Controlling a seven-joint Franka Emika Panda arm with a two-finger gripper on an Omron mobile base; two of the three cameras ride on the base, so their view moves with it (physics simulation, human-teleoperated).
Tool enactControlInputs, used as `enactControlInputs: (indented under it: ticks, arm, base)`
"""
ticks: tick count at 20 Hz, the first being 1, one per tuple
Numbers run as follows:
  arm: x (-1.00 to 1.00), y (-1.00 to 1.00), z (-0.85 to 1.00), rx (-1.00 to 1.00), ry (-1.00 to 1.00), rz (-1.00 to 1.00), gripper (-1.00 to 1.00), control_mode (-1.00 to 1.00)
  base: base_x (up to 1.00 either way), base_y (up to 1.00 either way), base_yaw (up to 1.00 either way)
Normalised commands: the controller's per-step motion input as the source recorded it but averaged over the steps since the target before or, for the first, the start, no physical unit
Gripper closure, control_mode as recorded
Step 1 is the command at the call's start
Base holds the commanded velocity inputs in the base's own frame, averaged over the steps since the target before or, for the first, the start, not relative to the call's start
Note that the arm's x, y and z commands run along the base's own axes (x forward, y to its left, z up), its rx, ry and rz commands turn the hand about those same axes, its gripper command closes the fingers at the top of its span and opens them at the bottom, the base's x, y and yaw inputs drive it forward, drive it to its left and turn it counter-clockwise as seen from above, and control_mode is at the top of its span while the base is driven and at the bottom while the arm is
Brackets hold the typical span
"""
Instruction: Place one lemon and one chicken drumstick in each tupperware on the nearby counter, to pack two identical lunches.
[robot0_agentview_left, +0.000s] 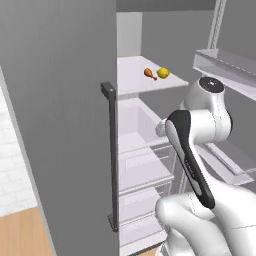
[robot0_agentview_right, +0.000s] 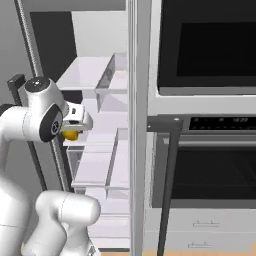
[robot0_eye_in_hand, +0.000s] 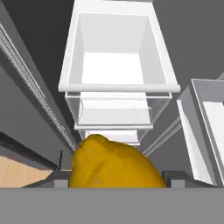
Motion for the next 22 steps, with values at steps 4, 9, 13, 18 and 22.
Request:
enactControlInputs:
  ticks: [4, 9, 13, 18, 22]
  arm:
    - [0.0, 0.0, 0.0, 0.0, 0.0, 0.0, 1.0, 1.0]
    - [0.0, 0.0, 0.0, 0.0, 0.0, 0.0, 1.0, 1.0]
    - [0.0, 0.0, 0.0, 0.0, 0.0, 0.0, 1.0, 1.0]
    - [0.0, 0.0, 0.0, 0.0, 0.0, 0.0, 1.0, 1.0]
    - [0.0, 0.0, 0.0, 0.0, 0.0, 0.0, 1.0, 1.0]
  base:
    - [-1.0, 0.0, 0.09]
    - [-1.0, 0.0, 0.03]
    - [-1.0, -0.17, -0.16]
    - [-1.0, -0.47, -0.48]
    - [-0.51, -0.94, -0.54]
